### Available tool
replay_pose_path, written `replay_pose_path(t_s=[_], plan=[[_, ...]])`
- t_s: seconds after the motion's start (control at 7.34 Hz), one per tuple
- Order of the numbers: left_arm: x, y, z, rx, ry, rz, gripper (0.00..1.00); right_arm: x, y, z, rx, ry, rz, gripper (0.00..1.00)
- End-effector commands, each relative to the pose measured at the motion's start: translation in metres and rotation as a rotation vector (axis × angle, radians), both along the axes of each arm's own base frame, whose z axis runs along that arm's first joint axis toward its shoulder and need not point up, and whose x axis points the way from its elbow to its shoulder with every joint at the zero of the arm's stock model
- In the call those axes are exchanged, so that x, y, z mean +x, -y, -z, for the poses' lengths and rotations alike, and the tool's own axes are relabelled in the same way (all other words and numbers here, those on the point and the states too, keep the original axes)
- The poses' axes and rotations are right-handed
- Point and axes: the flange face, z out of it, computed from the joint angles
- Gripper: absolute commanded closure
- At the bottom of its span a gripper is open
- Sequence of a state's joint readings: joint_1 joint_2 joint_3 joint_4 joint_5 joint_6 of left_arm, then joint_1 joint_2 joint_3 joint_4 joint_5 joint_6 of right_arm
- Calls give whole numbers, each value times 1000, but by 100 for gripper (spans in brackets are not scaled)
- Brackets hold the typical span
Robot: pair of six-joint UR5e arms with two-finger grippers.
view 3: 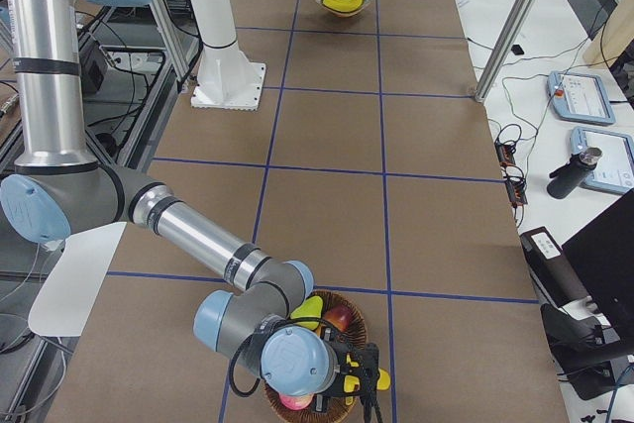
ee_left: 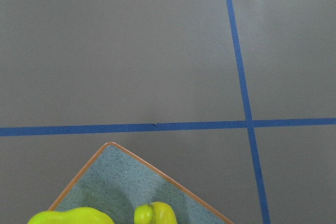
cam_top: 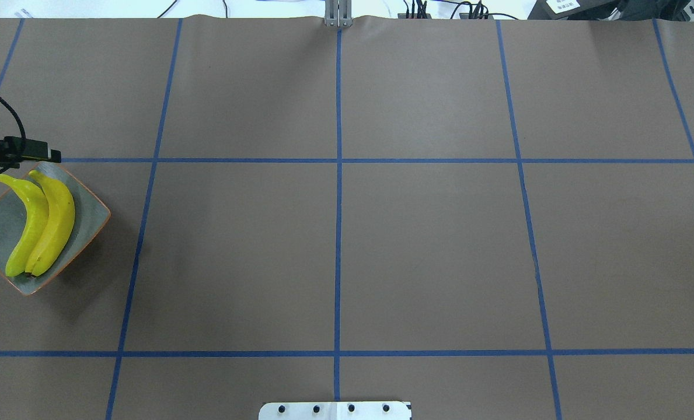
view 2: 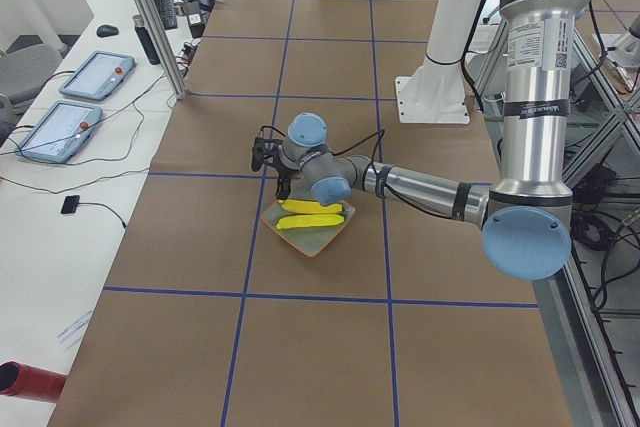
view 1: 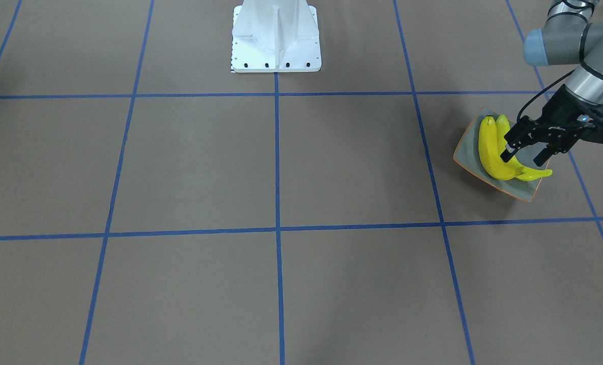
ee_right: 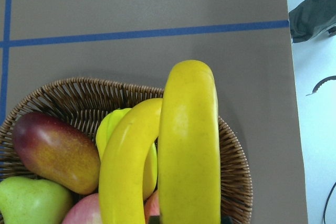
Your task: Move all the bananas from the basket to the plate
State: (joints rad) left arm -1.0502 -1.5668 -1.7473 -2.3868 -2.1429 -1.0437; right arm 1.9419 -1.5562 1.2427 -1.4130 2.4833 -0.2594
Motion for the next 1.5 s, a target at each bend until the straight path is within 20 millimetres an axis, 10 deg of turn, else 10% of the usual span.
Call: replay_pose_path(t_s=[0.0,0.82,1.36], plan=[[19,28,44,-8,-76,33,0,-49,69,61,2,112,6,100],[157,68,183,-160,-313,11,0,-259,217,268,76,178,75,100],[213,48,222,-107,-343,13,0,-393,227,394,96,276,-156,100]])
